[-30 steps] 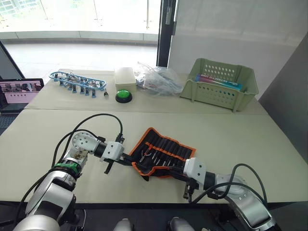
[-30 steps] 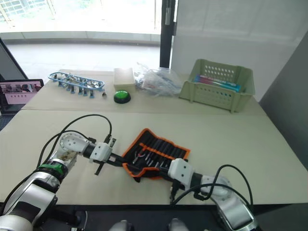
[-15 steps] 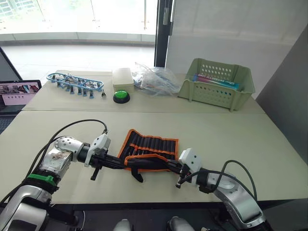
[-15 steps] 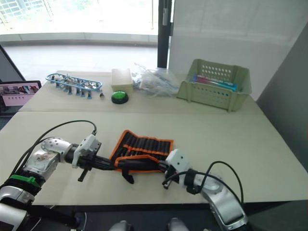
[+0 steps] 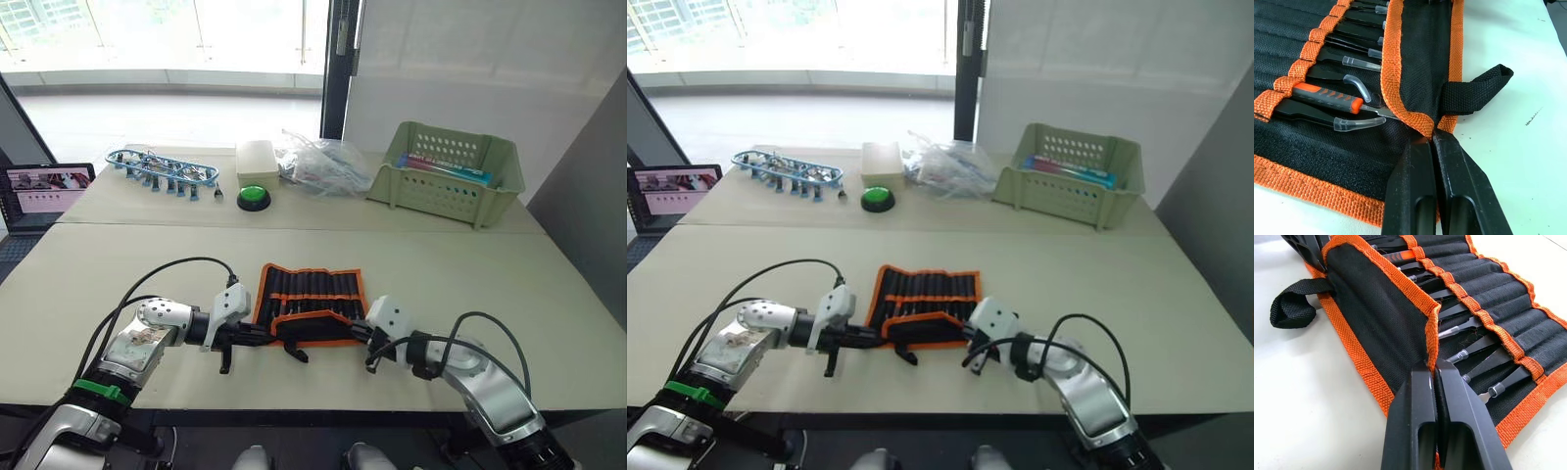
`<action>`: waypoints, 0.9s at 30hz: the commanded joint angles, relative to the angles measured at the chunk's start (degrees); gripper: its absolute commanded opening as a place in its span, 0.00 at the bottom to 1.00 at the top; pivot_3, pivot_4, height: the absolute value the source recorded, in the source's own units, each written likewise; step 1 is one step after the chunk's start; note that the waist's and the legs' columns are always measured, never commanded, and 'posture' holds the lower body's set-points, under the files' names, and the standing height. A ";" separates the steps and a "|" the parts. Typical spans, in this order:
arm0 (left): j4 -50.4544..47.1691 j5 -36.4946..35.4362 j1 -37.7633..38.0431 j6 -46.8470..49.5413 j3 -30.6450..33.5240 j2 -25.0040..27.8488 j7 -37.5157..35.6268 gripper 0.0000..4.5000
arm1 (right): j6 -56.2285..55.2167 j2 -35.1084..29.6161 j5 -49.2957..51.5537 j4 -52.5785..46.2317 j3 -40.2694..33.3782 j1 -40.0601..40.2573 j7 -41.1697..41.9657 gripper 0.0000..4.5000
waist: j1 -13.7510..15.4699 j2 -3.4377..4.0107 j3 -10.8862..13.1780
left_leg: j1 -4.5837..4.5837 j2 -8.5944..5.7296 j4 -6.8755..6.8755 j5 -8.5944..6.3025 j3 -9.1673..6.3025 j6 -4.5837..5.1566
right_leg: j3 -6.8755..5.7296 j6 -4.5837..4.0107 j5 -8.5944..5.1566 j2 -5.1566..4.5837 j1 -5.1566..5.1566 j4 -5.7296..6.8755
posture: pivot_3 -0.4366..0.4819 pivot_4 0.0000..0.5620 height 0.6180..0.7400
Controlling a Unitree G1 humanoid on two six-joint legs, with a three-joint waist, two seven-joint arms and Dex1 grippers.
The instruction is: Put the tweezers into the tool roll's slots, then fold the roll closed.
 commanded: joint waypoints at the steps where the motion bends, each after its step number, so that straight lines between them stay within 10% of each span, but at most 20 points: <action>1: 0.27 2.15 0.25 1.39 1.77 0.87 1.20 0.00 | 0.91 0.89 -0.25 -0.49 -0.80 -0.25 -1.21 0.28 | -0.04 0.00 0.00 | 0.00 0.00 0.00 0.00 0.00 0.00 | 0.00 0.00 0.00 0.00 -0.01 0.00 | 0.48 0.27 0.98; 10: 1.73 3.80 -1.01 -0.64 2.70 1.66 -0.85 0.00 | 0.33 3.41 3.22 -2.33 -5.53 -0.22 -2.26 0.97 | -0.17 0.02 0.02 | -0.02 0.02 0.00 0.00 -0.01 0.00 | 0.00 -0.01 0.00 0.02 -0.05 0.02 | 0.48 0.27 0.98; 20: 9.46 7.68 -6.47 -5.48 2.00 1.48 -4.21 0.00 | -10.30 2.47 4.09 -5.23 -0.69 -0.88 7.46 0.97 | -0.49 0.03 0.02 | -0.03 0.08 -0.02 0.00 -0.02 0.00 | 0.01 -0.02 -0.01 0.12 -0.08 0.00 | 0.48 0.27 0.98; 27: 10.21 8.49 -7.10 -6.25 2.02 1.05 -5.66 0.00 | -15.00 6.59 -2.01 2.55 3.54 -3.52 4.04 0.48 | -0.47 0.03 0.02 | -0.05 0.07 -0.01 0.00 -0.01 0.00 | 0.02 -0.02 -0.01 0.12 -0.10 0.00 | 0.48 0.27 0.98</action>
